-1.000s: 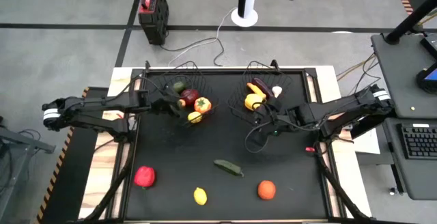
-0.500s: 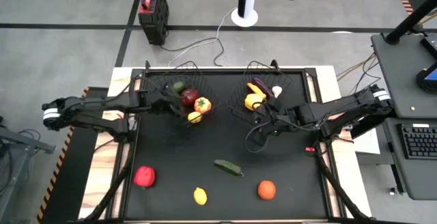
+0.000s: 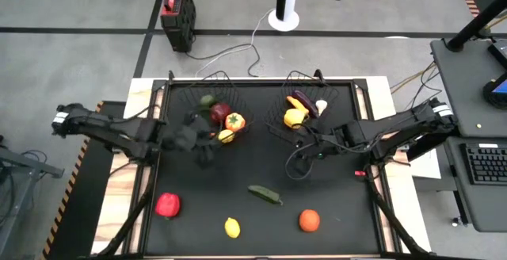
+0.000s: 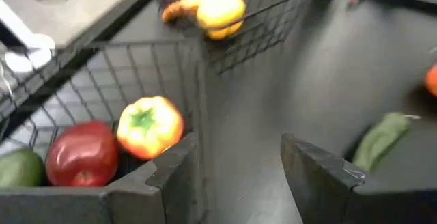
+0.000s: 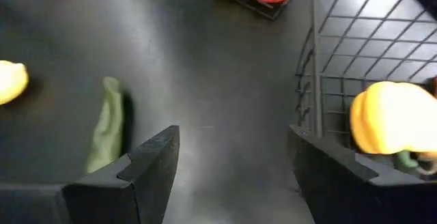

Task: Sort produce into baskets
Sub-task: Put the orange into the left black wire basket

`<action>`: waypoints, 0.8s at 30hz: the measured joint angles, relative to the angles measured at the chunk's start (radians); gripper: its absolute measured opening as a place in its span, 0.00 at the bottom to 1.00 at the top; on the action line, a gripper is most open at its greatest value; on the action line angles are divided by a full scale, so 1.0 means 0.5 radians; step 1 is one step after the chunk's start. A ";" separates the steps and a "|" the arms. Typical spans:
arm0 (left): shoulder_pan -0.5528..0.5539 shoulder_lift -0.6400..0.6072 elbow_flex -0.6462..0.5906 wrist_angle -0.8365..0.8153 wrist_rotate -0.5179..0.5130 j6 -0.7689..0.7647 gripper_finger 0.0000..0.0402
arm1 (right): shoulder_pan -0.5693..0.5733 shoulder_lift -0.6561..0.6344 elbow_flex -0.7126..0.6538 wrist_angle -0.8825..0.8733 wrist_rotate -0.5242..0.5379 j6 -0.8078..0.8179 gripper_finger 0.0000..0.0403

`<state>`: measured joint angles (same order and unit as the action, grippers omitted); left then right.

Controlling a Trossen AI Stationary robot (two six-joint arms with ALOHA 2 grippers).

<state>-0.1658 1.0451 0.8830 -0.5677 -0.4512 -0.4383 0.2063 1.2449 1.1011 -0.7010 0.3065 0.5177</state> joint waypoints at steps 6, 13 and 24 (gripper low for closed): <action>-0.446 0.004 0.028 0.015 -0.371 -0.165 0.47 | 0.106 0.000 0.000 -0.002 -0.120 0.072 0.65; -0.731 0.167 0.040 0.059 -0.519 -0.382 0.47 | 0.231 0.000 0.000 -0.044 -0.236 0.302 0.65; -0.822 0.648 0.247 0.138 -0.529 -0.347 0.47 | 0.534 0.155 0.096 -0.397 -0.553 0.549 0.63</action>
<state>-0.5770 1.3689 1.0066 -0.4985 -0.7155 -0.6120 0.4731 1.3226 1.1490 -0.8994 0.0301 0.7921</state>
